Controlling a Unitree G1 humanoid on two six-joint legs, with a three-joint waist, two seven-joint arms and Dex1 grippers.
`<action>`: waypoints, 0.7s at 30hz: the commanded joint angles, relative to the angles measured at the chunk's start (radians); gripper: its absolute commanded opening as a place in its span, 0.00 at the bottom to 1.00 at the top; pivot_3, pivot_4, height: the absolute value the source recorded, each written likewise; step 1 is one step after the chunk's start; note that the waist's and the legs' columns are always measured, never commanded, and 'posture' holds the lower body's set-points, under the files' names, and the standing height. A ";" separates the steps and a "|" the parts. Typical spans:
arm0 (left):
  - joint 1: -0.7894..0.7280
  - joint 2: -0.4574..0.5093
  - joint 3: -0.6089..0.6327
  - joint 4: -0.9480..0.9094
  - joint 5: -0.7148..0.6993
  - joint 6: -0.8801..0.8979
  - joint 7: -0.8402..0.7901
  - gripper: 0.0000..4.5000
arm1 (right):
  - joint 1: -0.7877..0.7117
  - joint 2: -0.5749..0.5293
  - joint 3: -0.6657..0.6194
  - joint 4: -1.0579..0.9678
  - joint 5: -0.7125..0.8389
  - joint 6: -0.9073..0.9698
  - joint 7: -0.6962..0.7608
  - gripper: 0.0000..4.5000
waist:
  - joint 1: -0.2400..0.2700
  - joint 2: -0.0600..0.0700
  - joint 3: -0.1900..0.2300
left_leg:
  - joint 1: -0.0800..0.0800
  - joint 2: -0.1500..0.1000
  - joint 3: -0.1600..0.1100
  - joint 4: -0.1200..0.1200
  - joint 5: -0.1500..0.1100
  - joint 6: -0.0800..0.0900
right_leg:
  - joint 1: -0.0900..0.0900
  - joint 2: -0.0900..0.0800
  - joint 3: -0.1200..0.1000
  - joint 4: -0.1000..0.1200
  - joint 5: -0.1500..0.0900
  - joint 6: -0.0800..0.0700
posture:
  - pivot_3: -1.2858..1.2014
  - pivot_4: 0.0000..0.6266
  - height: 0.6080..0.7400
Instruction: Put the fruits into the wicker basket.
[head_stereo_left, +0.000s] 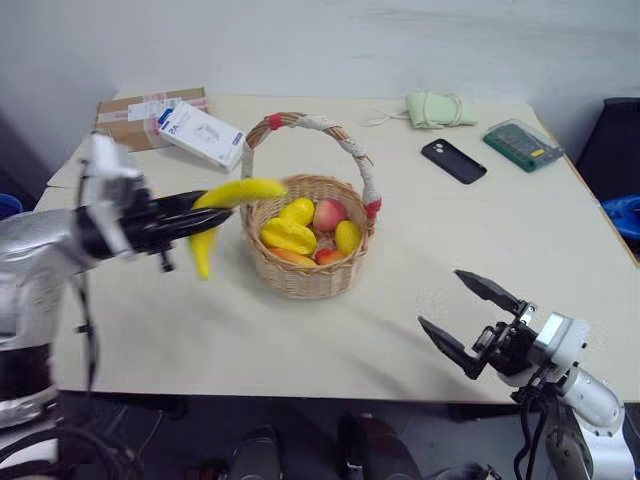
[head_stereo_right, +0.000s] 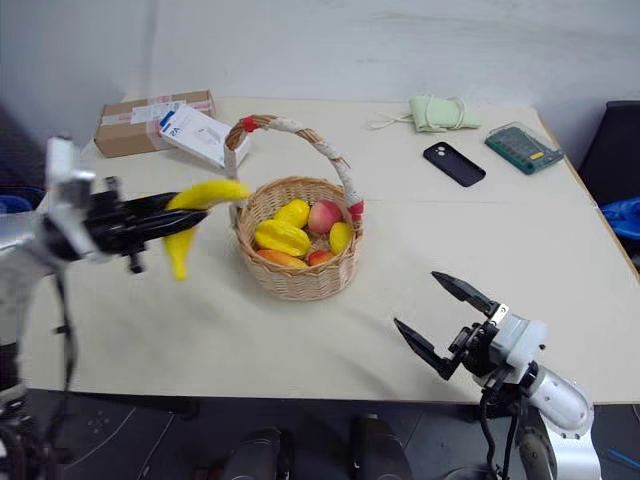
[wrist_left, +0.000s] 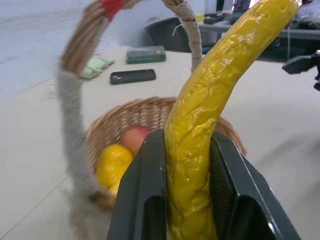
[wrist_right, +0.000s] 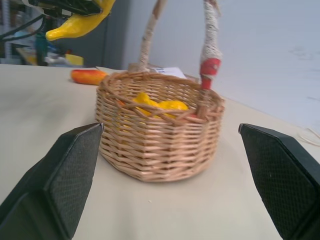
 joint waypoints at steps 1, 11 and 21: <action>-0.094 -0.052 -0.059 0.013 0.023 0.115 0.121 0.16 | 0.023 0.018 -0.022 -0.040 -0.006 -0.034 -0.022 1.00 | -0.012 0.000 0.000 | 0.000 0.001 -0.001 0.001 0.000 -0.001 | 0.000 0.004 0.001 0.000 0.000 0.000 | 0.52 0.24 1.00; -0.193 -0.180 -0.139 0.080 0.088 0.234 0.243 0.23 | 0.107 0.074 0.014 -0.088 -0.071 -0.083 -0.072 1.00 | -0.020 0.000 0.001 | 0.001 0.002 0.000 0.001 -0.001 -0.006 | -0.003 0.009 0.007 0.003 0.000 -0.001 | 0.52 0.24 1.00; -0.129 -0.144 -0.093 0.008 0.075 0.134 0.140 0.94 | -0.002 0.023 0.052 -0.192 -0.084 0.080 -0.163 1.00 | -0.013 0.000 0.001 | 0.001 0.002 -0.001 0.001 0.000 -0.007 | -0.004 0.008 0.007 0.005 -0.001 -0.002 | 0.52 0.24 1.00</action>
